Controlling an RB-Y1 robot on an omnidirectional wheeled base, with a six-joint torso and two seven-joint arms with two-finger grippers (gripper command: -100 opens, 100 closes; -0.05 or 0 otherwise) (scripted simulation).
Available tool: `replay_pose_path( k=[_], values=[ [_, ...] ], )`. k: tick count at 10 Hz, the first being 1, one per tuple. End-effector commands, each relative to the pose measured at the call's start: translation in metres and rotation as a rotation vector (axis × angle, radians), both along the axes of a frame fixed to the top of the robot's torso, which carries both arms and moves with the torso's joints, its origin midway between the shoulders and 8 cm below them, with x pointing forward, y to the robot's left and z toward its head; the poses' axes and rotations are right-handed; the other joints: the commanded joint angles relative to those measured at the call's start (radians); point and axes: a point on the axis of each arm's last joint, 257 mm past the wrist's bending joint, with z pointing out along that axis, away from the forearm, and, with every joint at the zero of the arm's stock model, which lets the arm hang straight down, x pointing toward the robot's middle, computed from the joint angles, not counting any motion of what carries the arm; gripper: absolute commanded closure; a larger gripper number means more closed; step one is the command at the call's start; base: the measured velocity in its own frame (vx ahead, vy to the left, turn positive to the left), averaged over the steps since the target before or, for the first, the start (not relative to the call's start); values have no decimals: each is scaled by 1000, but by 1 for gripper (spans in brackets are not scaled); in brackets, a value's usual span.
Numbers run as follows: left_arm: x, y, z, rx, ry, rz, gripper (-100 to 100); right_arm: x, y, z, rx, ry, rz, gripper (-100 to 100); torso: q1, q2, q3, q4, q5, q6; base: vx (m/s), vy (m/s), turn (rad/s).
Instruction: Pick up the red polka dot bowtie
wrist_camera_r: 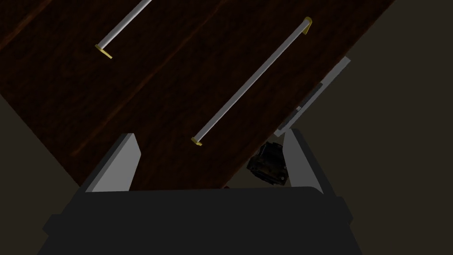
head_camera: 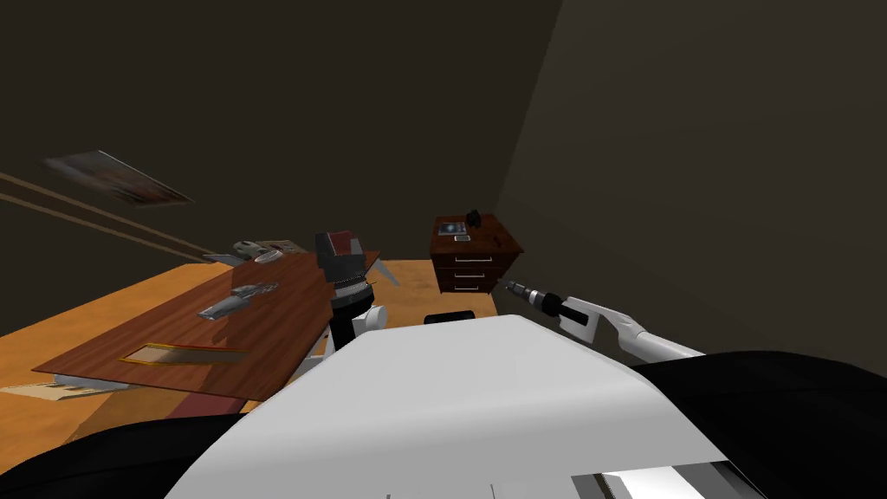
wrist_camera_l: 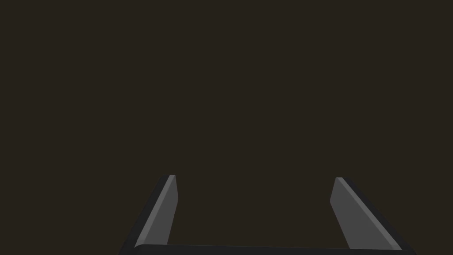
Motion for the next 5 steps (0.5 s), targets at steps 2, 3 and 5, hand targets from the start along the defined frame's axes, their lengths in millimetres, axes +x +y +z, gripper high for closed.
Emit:
replay_pose_path(
  k=[2,3,5],
  values=[
    [0,0,0,0,0,0,0,-14,-37,-11,-81,56,-5,-100,0,0,0,0,0,-1,11,57,127],
    [0,0,0,0,0,0,0,-23,-61,-20,-128,97,-21,-100,0,0,0,0,0,0,14,72,153],
    [0,0,0,0,0,0,0,-32,-93,-23,-196,138,-30,-100,0,0,0,0,0,0,26,58,145]
  ],
)
